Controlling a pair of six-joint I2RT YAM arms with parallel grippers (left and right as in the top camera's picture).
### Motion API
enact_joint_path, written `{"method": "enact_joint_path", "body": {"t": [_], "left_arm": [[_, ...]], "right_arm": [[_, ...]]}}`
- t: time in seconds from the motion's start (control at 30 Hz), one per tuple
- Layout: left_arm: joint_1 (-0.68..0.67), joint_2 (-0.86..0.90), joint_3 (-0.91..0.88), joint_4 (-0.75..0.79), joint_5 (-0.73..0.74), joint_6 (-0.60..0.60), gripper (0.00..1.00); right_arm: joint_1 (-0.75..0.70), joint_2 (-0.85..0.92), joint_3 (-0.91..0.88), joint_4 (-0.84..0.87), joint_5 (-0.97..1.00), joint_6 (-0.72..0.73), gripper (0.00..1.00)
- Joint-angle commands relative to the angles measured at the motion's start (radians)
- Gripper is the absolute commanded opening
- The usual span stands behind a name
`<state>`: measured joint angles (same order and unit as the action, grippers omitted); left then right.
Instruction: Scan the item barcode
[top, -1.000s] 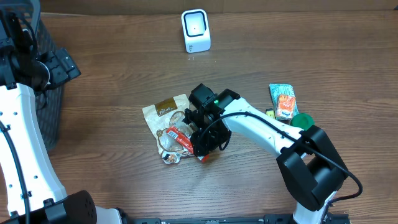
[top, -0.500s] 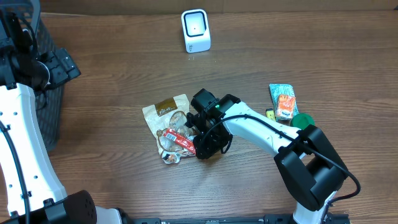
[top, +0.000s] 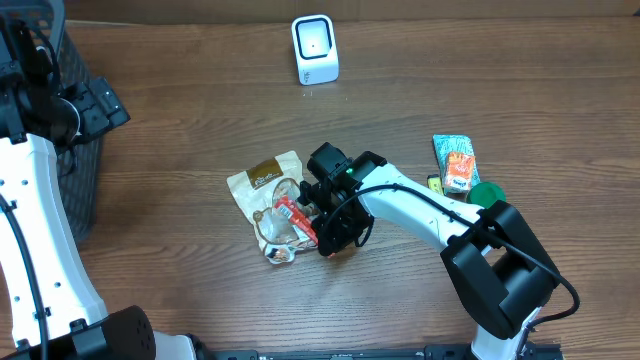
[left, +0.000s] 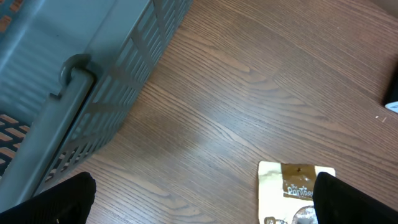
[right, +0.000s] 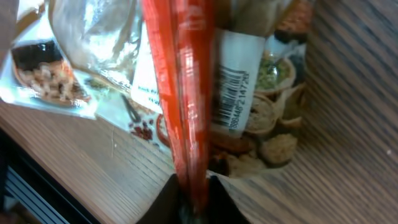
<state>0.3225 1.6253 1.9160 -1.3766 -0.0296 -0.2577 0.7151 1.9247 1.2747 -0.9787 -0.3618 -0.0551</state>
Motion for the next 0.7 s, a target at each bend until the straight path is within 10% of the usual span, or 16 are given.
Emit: {"method": "enact_joint_path", "body": {"t": [0.0, 0.67], "left_arm": [[-0.002, 0.004, 0.017, 0.000, 0.003, 0.008, 1.00], [-0.002, 0.004, 0.017, 0.000, 0.004, 0.008, 1.00]], "right_arm": [[0.002, 0.008, -0.006, 0.005, 0.003, 0.001, 0.05], [0.002, -0.130, 0.055, -0.019, -0.064, -0.165, 0.04]]}}
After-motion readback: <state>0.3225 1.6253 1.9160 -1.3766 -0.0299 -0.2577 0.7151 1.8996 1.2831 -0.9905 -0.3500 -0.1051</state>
